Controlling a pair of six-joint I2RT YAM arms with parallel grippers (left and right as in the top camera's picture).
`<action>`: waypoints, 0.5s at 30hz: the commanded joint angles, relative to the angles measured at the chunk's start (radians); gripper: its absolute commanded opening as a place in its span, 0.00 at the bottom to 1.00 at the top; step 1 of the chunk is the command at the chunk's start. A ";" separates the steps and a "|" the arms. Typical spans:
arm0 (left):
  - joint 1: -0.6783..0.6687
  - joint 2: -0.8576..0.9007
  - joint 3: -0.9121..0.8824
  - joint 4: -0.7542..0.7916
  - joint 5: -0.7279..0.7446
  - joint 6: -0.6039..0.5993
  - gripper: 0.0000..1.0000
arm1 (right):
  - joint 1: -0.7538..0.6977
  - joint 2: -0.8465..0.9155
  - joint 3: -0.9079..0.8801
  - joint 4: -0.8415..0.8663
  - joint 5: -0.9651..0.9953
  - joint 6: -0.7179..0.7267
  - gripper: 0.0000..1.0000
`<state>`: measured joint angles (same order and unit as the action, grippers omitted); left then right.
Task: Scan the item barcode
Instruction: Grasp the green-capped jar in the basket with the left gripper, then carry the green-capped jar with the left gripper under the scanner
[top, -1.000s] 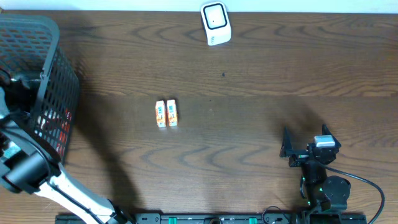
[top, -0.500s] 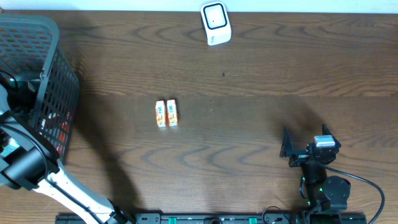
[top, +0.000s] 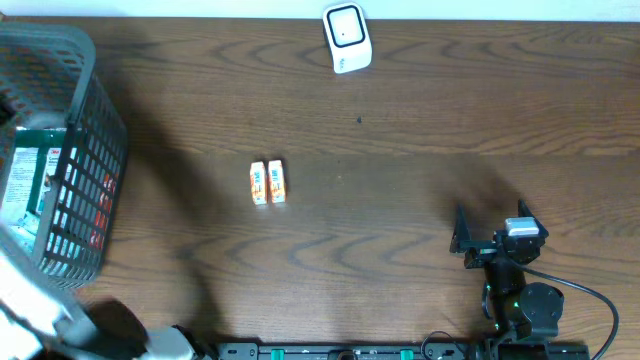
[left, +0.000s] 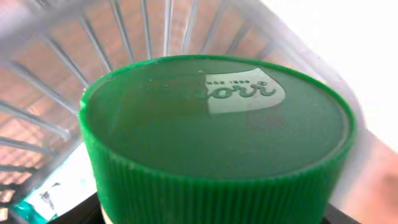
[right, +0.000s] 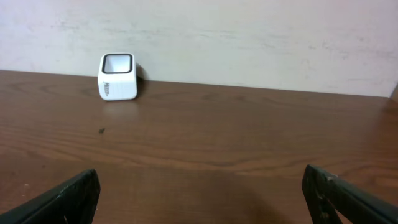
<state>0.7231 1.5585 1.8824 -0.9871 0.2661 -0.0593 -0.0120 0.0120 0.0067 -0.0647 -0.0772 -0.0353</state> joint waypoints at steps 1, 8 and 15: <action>-0.023 -0.138 0.014 -0.020 0.095 -0.085 0.42 | -0.003 -0.005 -0.001 -0.004 0.001 0.012 0.99; -0.292 -0.288 -0.005 -0.203 0.262 -0.084 0.42 | -0.003 -0.005 -0.001 -0.004 0.001 0.012 0.99; -0.782 -0.268 -0.166 -0.203 0.191 -0.137 0.42 | -0.003 -0.005 -0.001 -0.004 0.001 0.012 0.99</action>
<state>0.0910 1.2602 1.7882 -1.2098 0.4873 -0.1417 -0.0120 0.0120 0.0067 -0.0643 -0.0772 -0.0353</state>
